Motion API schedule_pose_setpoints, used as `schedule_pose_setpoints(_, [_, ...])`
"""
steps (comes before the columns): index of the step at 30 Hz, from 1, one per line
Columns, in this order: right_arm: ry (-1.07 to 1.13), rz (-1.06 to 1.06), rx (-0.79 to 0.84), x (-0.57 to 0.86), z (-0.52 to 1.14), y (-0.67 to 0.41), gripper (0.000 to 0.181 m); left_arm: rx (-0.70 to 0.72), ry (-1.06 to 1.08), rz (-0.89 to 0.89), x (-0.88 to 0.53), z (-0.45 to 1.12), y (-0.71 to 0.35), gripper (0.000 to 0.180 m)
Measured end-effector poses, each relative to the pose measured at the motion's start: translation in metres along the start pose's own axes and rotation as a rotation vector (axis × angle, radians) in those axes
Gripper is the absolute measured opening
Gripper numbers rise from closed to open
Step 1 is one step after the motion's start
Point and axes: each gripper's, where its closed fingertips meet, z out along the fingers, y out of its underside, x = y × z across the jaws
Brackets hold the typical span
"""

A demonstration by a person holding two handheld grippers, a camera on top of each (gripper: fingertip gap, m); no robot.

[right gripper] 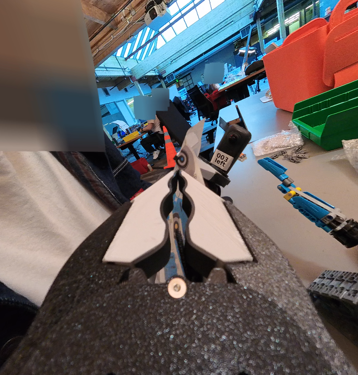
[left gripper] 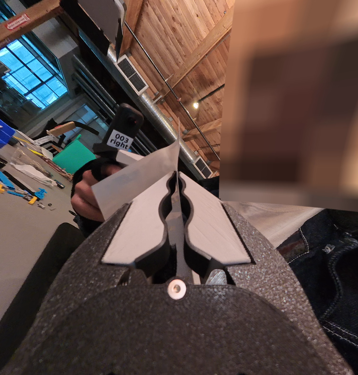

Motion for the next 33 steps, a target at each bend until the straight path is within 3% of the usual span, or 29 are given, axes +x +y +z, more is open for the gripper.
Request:
schedule_pose_setpoints(7, [0.107,-0.002,0.017,0.015,-0.002,-0.005,0.000,0.003,-0.123,0.101,-0.007,-0.012,-0.008,0.000])
schedule_pose_setpoints(10, [0.084,0.027,-0.050,0.010,0.012,0.005,0.035,-0.013,-0.129,0.115,-0.008,-0.009,-0.005,0.000])
schedule_pose_setpoints(13, [0.070,0.017,-0.063,0.007,0.020,0.010,0.038,-0.022,-0.116,0.101,-0.008,-0.005,0.000,0.000])
schedule_pose_setpoints(22, [0.012,0.028,-0.029,0.002,0.019,0.005,0.006,-0.019,-0.036,0.011,-0.004,0.002,0.008,0.000])
schedule_pose_setpoints(33, [-0.032,0.017,-0.028,-0.004,0.018,0.004,0.000,-0.017,0.025,-0.055,0.001,0.003,0.010,0.000])
